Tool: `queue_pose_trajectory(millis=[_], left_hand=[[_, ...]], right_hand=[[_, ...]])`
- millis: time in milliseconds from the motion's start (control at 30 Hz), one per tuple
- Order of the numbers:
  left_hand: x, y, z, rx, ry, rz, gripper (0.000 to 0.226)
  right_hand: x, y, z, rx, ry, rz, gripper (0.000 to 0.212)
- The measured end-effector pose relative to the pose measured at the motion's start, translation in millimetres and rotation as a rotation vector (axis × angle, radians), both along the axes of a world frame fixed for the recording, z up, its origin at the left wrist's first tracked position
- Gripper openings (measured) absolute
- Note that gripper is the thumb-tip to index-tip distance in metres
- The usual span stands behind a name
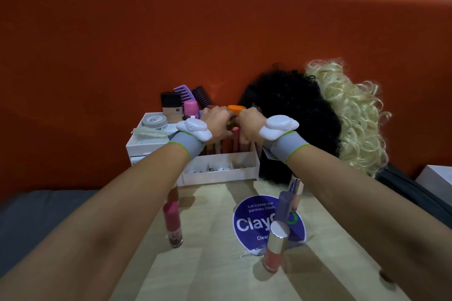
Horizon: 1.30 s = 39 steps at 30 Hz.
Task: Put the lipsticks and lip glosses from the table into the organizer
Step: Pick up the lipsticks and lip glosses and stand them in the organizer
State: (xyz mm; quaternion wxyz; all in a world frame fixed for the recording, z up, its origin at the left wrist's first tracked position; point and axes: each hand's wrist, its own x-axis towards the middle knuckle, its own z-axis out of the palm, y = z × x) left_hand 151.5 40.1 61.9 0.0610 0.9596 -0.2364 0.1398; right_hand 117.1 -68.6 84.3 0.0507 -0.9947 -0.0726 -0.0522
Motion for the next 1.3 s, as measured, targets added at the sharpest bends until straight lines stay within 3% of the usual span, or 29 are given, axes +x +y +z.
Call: queue_pose_trajectory(millis=[133, 167, 267, 700, 1000, 1167, 1300], left_hand=[[-14.6, 12.1, 17.4, -0.072, 0.037, 0.042, 0.056], [-23.1, 15.6, 23.9, -0.096, 0.032, 0.048, 0.054], [-43.8, 22.8, 37.3, -0.159, 0.017, 0.057, 0.046], [-169.8, 23.5, 46.6, -0.339, 0.038, 0.057, 0.037], [-215.9, -5.0, -12.9, -0.428, 0.204, 0.022, 0.037], [-229.1, -11.4, -64.4, -0.431, 0.31, 0.096, 0.045], [-229.0, -14.1, -99.6, -0.263, 0.327, 0.202, 0.047]], right_hand=[[-10.4, -11.8, 19.0, 0.077, -0.105, -0.034, 0.016], [-16.0, -16.0, 25.9, 0.118, -0.132, -0.028, 0.013], [-34.1, -31.9, 40.7, 0.222, -0.174, -0.017, 0.03], [-146.9, -72.0, 49.1, 0.345, -0.163, 0.029, 0.026], [-177.0, -91.8, -9.9, 0.388, -0.075, -0.105, 0.034], [-190.0, -83.7, -59.3, 0.659, -0.098, -0.281, 0.044], [-197.0, -76.2, -98.9, 0.776, -0.154, -0.345, 0.042]])
